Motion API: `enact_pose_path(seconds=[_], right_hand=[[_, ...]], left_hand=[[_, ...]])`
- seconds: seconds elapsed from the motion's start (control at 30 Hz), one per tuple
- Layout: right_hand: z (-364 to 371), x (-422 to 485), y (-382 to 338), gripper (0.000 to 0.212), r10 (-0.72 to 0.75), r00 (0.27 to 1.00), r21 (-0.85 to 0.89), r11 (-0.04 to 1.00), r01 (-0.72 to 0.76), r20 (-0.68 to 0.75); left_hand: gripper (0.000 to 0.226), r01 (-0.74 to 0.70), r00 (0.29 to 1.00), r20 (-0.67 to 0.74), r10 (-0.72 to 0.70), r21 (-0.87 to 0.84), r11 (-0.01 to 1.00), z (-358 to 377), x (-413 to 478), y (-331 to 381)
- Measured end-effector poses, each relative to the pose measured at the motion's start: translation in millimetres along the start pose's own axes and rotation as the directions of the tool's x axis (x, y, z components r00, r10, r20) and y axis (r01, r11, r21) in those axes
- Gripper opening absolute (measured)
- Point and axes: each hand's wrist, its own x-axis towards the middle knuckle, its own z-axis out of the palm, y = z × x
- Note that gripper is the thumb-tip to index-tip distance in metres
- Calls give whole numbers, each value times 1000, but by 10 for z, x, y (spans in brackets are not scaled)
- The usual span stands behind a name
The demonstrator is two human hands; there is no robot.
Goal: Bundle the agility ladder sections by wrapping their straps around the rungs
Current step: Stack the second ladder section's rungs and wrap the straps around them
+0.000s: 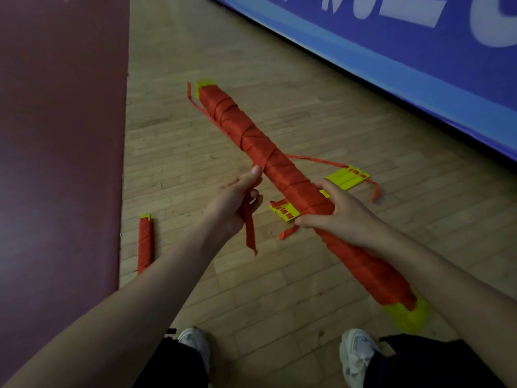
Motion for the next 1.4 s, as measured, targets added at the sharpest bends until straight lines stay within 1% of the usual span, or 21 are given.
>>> enact_pose_path(seconds=[0.1, 0.23, 0.3, 0.33, 0.37, 0.43, 0.47, 0.53, 0.6, 0.67, 0.73, 0.8, 0.83, 0.9, 1.0, 1.07, 1.13, 1.17, 1.23, 1.3, 1.4], right_hand=[[-8, -26, -65, 44, 41, 996, 233, 971, -60, 85], [-53, -33, -129, 28, 46, 975, 377, 917, -128, 218], [-68, -31, -141, 19, 28, 946, 452, 874, -180, 324], [-72, -31, -145, 8, 9, 918, 503, 834, -225, 396], [-73, -31, -147, 12, -15, 883, 546, 791, -277, 470], [-57, -16, -96, 37, -87, 788, 586, 720, -373, 609], [-39, -3, -71, 37, -156, 730, 610, 678, -411, 665], [14, 18, -23, 25, -313, 623, 665, 576, -476, 717], [48, 35, 23, 28, -361, 595, 688, 495, -530, 718], [75, 25, 42, 32, -359, 619, 709, 463, -532, 699], [73, 19, 24, 40, -316, 663, 715, 490, -498, 678], [61, 12, -10, 53, -250, 712, 706, 539, -460, 656], [55, 11, -30, 57, -210, 742, 689, 587, -425, 637], [63, -10, -105, 53, -110, 818, 610, 723, -325, 565], [140, -20, -147, 43, 47, 928, 405, 891, -206, 368], [219, -18, -129, 52, 84, 976, 208, 970, -126, 201], [267, -23, -99, 70, 56, 997, -39, 998, -54, 48], [279, -24, -84, 80, 32, 999, -169, 985, -32, -4], [296, -41, -70, 85, -41, 998, -328, 945, 19, -58], [313, -45, -52, 76, -104, 991, -340, 938, 69, -85], [313, -17, -21, 70, -118, 987, -313, 947, 78, -111]], left_hand=[[13, 24, 999, 38, -22, -56, 998, -14, 8, -19], [11, 58, 993, 111, -48, -97, 994, 30, -9, -75], [11, 62, 991, 127, -45, -131, 990, 54, -23, -66], [11, 63, 990, 131, -44, -142, 988, 69, -39, -55], [12, 59, 990, 133, -39, -150, 987, 85, -59, -46], [15, 41, 991, 132, -18, -168, 985, 101, -90, -38], [15, 30, 990, 141, -6, -168, 985, 101, -104, -33], [13, 9, 983, 184, 18, -145, 989, 100, -132, -14], [16, -7, 973, 228, 34, -120, 993, 111, -158, 7], [16, -35, 970, 235, 60, -112, 993, 127, -178, 28], [11, -91, 975, 198, 103, -70, 993, 133, -184, 51], [15, -151, 978, 150, 146, 20, 988, 131, -186, 68], [20, -171, 978, 131, 162, 60, 983, 125, -186, 74], [28, -193, 980, 81, 183, 129, 973, 114, -188, 87], [18, -216, 974, -9, 224, 229, 949, 102, -178, 91], [16, -218, 967, -63, 245, 285, 933, 89, -162, 66], [18, -187, 964, -123, 237, 320, 929, 85, -144, 25], [19, -162, 963, -153, 221, 329, 930, 87, -138, 5], [22, -120, 962, -195, 189, 321, 939, 97, -134, -25], [20, -115, 964, -198, 179, 296, 948, 101, -125, -54], [11, -126, 980, -121, 158, 233, 964, 130, -124, -82]])
